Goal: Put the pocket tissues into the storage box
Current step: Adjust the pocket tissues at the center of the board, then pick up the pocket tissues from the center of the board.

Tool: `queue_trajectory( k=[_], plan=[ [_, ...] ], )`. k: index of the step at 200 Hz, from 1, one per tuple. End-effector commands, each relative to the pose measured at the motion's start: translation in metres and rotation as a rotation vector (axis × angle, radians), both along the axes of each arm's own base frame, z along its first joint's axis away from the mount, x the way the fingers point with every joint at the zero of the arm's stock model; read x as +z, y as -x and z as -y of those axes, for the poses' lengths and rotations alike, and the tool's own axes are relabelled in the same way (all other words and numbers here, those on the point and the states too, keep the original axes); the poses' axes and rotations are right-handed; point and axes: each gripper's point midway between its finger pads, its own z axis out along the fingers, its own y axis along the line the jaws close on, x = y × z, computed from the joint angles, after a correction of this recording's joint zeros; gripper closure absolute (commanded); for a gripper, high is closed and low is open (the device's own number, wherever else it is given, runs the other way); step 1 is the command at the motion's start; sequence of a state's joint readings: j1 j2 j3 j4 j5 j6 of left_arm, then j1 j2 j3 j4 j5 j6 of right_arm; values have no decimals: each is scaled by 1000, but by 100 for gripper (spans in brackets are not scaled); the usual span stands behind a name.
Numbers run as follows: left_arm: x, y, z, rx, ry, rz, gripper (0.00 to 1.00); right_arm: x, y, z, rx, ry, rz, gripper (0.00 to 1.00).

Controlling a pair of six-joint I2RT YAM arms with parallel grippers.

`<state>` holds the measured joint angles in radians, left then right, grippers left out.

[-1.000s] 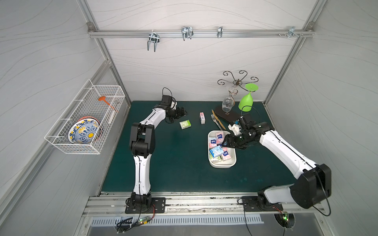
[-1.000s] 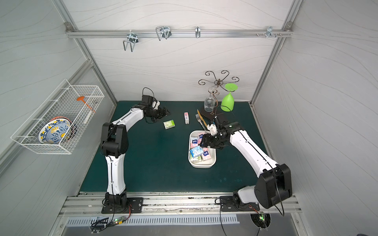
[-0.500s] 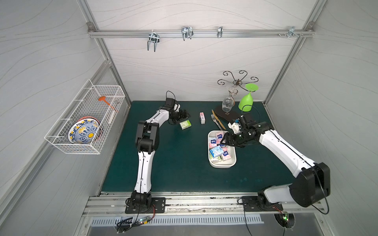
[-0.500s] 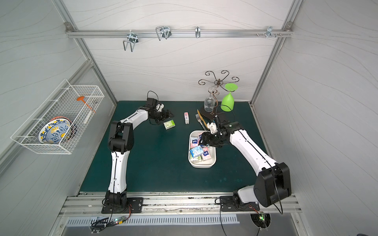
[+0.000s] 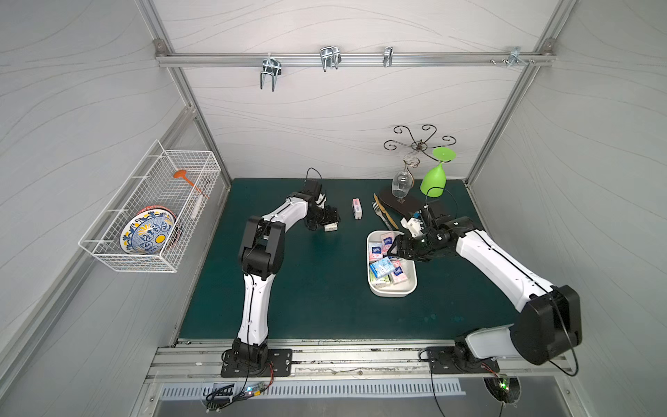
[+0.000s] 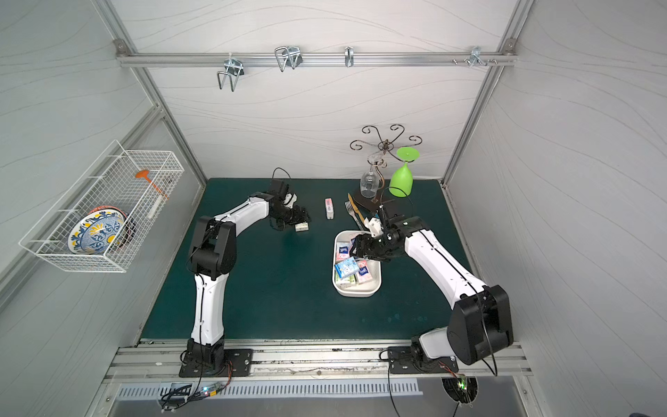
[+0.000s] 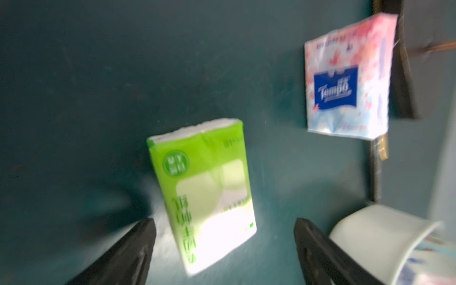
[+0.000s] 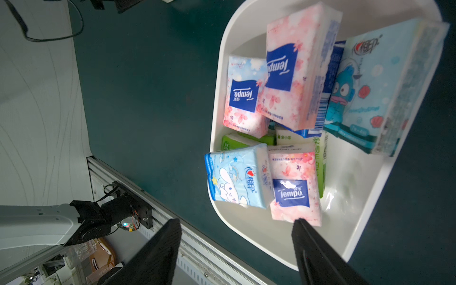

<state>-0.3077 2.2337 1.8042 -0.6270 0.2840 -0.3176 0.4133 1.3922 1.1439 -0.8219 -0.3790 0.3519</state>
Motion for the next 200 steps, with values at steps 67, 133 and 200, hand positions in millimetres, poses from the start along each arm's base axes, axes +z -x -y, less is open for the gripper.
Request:
queue_trajectory(
  k=[67,133,200],
  plan=[
    [-16,-4,-12,-61,-493,0,10,6,5,6,-11,2,21,23],
    [1,-12,-11,-1,-469,54,8,1,5,8,-7,12,14,22],
    [-8,-20,-7,-15,-461,71,8,-1,5,9,-4,14,12,22]
  ],
)
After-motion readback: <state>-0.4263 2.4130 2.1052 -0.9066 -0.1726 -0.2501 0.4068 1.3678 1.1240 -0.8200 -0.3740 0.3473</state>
